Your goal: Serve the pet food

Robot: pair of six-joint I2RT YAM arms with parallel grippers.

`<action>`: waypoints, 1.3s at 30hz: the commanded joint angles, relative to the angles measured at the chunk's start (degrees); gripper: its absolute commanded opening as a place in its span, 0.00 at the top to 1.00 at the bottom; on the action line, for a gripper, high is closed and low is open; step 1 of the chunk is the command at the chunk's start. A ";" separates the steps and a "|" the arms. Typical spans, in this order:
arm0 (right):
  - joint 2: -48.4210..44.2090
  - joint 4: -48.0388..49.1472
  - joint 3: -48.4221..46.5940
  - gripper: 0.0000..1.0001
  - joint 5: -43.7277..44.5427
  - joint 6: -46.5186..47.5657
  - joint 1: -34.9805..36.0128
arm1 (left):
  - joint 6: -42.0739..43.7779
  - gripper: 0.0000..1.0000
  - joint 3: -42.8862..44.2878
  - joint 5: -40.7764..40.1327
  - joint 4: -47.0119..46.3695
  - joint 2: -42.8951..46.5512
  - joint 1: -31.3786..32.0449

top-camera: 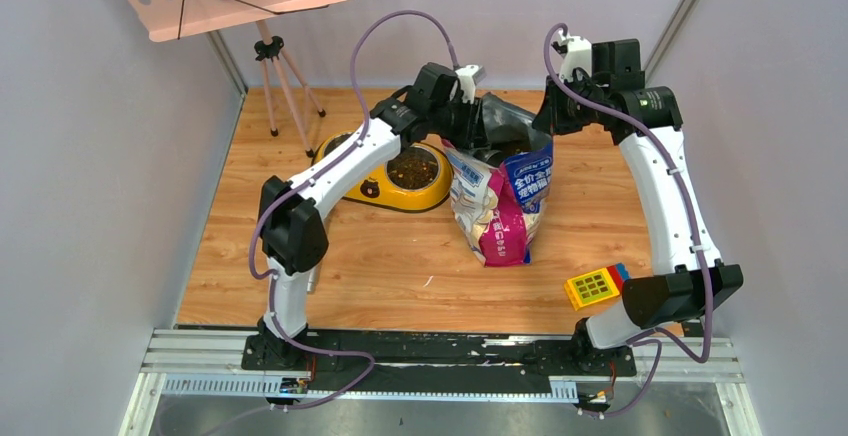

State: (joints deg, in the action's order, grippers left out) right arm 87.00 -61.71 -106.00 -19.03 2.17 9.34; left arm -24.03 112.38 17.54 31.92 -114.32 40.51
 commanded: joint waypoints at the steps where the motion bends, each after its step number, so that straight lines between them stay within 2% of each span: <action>1: -3.65 7.90 -2.02 1.00 -2.41 -1.52 0.25 | -10.87 1.00 -0.28 15.50 -6.55 4.53 -0.89; 11: -4.46 7.50 -0.54 1.00 -1.50 -1.10 0.32 | -14.51 1.00 1.09 15.00 -7.67 7.30 -2.17; 16: -4.23 6.90 -0.35 1.00 -1.49 -0.75 0.28 | -21.09 1.00 -1.94 17.49 -10.96 9.10 -4.49; 25: -4.00 6.54 0.53 1.00 0.17 0.22 0.32 | -27.19 1.00 -3.80 19.88 -12.68 13.91 -7.57; 32: -3.25 5.92 -0.26 1.00 0.85 0.90 0.29 | -36.59 1.00 -10.82 21.14 -13.68 16.31 -12.55; 39: -2.10 3.29 -0.99 1.00 2.30 3.16 0.27 | -47.36 1.00 -17.85 26.21 -21.68 16.32 -16.26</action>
State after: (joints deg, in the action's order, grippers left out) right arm 86.35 -61.49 -104.51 -17.50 3.70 9.37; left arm -62.43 97.45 39.40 18.68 -99.96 25.87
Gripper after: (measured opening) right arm 0.014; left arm 0.318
